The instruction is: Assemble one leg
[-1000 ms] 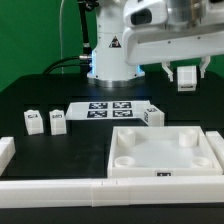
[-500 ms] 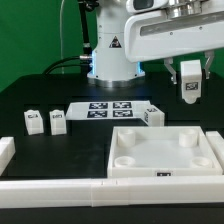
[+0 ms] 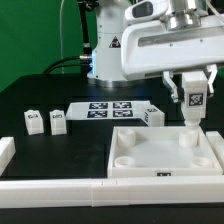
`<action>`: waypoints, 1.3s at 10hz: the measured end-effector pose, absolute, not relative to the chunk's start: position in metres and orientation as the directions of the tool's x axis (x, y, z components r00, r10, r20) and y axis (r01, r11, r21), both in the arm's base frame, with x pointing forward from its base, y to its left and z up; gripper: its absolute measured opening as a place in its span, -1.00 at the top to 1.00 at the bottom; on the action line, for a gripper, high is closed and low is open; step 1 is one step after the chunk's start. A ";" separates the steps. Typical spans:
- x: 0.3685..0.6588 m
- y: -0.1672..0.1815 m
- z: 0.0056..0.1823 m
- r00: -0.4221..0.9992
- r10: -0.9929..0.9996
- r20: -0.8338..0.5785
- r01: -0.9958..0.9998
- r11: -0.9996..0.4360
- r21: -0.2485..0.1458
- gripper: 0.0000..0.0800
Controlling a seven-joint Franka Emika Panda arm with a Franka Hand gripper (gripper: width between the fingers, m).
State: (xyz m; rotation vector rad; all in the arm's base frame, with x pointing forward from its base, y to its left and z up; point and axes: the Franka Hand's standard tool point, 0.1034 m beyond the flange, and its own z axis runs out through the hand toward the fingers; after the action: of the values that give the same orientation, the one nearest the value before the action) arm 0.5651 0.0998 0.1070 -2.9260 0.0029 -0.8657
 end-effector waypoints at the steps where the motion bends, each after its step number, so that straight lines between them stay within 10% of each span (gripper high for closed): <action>1: 0.564 0.100 0.106 0.851 -0.026 0.525 0.024 -0.996 -0.089 0.28; 7: 0.619 0.110 0.085 0.836 -0.002 0.548 0.052 -0.995 -0.083 0.28; 13: 0.613 0.110 0.077 0.822 -0.002 0.569 0.051 -0.996 -0.076 0.28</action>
Offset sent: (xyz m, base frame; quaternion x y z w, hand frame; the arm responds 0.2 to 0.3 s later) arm 0.0504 -0.0021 -0.0201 -0.0064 0.0076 -0.0613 0.9981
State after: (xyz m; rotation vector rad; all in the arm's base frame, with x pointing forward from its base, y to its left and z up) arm 0.6133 0.1095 0.0767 -2.9143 -0.0390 -0.9106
